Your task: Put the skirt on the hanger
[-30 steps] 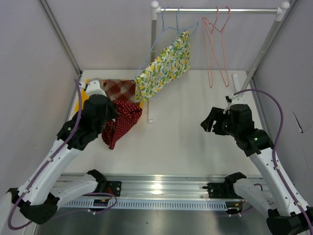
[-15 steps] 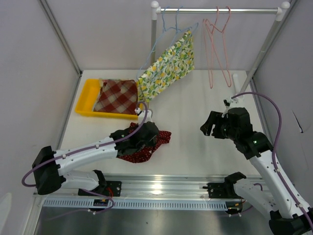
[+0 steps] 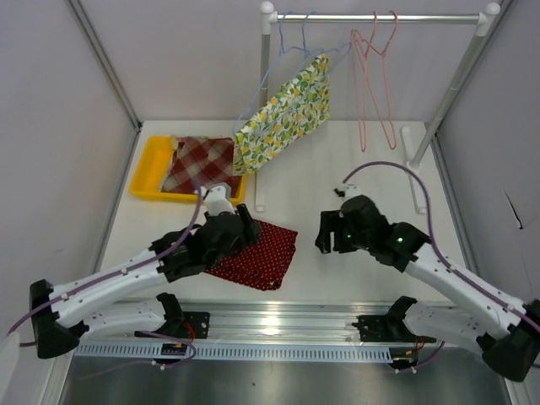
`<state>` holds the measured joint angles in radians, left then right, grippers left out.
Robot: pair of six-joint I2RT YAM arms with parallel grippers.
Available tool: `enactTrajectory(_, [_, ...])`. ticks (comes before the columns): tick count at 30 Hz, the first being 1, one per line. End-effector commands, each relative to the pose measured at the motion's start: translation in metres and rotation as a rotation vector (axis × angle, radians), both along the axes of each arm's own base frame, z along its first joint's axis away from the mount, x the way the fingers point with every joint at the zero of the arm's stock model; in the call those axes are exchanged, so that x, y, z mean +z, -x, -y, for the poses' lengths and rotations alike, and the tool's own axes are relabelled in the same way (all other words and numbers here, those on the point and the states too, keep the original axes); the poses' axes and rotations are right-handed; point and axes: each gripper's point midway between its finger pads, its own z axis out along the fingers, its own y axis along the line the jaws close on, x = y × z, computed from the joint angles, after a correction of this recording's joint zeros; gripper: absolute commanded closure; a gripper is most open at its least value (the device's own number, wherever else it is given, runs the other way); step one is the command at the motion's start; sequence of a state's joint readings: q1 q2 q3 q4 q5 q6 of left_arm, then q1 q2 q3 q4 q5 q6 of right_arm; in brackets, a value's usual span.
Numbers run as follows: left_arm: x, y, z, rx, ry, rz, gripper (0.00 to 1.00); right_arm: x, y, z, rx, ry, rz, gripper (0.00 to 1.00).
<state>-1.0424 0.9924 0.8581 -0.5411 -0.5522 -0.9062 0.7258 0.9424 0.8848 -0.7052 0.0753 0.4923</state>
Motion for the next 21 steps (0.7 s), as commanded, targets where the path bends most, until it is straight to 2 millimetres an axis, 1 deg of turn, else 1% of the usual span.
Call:
enactTrajectory(1, [-0.006, -0.002, -0.059, 0.248, 0.004, -0.025, 0.37, 0.018, -0.004, -0.051, 0.03, -0.008, 0.074, 0.28])
enactTrajectory(2, [-0.006, -0.001, -0.069, 0.28, 0.01, -0.028, 0.37, 0.016, -0.002, -0.063, 0.047, 0.01, 0.077, 0.29])
enactTrajectory(3, [-0.006, 0.004, -0.083, 0.316, 0.022, -0.031, 0.37, 0.001, 0.005, -0.082, 0.083, 0.067, 0.066, 0.29])
enactTrajectory(4, [-0.003, 0.004, -0.093, 0.352, 0.029, -0.018, 0.36, 0.001, 0.006, -0.096, 0.097, 0.07, 0.072, 0.3])
enactTrajectory(5, [0.002, 0.004, -0.102, 0.385, 0.048, -0.009, 0.36, 0.009, 0.005, -0.113, 0.113, 0.054, 0.085, 0.31])
enactTrajectory(6, [0.011, 0.008, -0.114, 0.402, 0.067, 0.01, 0.35, 0.009, 0.006, -0.125, 0.126, 0.061, 0.093, 0.31])
enactTrajectory(7, [0.016, 0.008, -0.121, 0.422, 0.07, 0.027, 0.35, -0.006, 0.01, -0.143, 0.156, 0.097, 0.081, 0.31])
enactTrajectory(8, [0.025, 0.007, -0.128, 0.44, 0.083, 0.046, 0.34, 0.004, 0.007, -0.16, 0.164, 0.076, 0.098, 0.32])
enactTrajectory(9, [0.037, 0.009, -0.134, 0.446, 0.104, 0.069, 0.34, 0.003, 0.007, -0.171, 0.179, 0.077, 0.097, 0.33])
enactTrajectory(10, [0.04, 0.008, -0.139, 0.456, 0.099, 0.08, 0.33, -0.014, 0.009, -0.187, 0.204, 0.113, 0.082, 0.35])
enactTrajectory(11, [0.048, 0.008, -0.142, 0.452, 0.099, 0.095, 0.32, -0.016, 0.009, -0.196, 0.216, 0.122, 0.082, 0.36])
enactTrajectory(12, [0.054, 0.008, -0.143, 0.452, 0.105, 0.107, 0.32, -0.003, 0.007, -0.214, 0.23, 0.097, 0.102, 0.36])
enactTrajectory(13, [0.057, 0.008, -0.144, 0.452, 0.102, 0.112, 0.32, -0.019, 0.011, -0.226, 0.252, 0.133, 0.089, 0.36])
enactTrajectory(15, [0.066, 0.008, -0.146, 0.457, 0.113, 0.123, 0.32, -0.024, 0.011, -0.244, 0.274, 0.138, 0.088, 0.38])
enactTrajectory(16, [0.066, 0.008, -0.147, 0.457, 0.113, 0.123, 0.32, -0.016, 0.01, -0.257, 0.279, 0.115, 0.095, 0.39])
enactTrajectory(17, [0.069, 0.009, -0.148, 0.457, 0.122, 0.128, 0.32, -0.035, 0.012, -0.266, 0.296, 0.146, 0.075, 0.4])
enactTrajectory(18, [0.072, 0.01, -0.148, 0.456, 0.131, 0.134, 0.32, -0.04, 0.012, -0.272, 0.299, 0.155, 0.067, 0.41])
enactTrajectory(19, [0.072, 0.01, -0.149, 0.453, 0.132, 0.136, 0.32, -0.036, 0.012, -0.281, 0.305, 0.146, 0.069, 0.43])
enactTrajectory(20, [0.075, 0.01, -0.15, 0.45, 0.14, 0.147, 0.32, -0.052, 0.014, -0.287, 0.313, 0.176, 0.056, 0.43])
enactTrajectory(21, [0.077, 0.011, -0.149, 0.447, 0.145, 0.149, 0.32, -0.057, 0.015, -0.29, 0.315, 0.187, 0.051, 0.43])
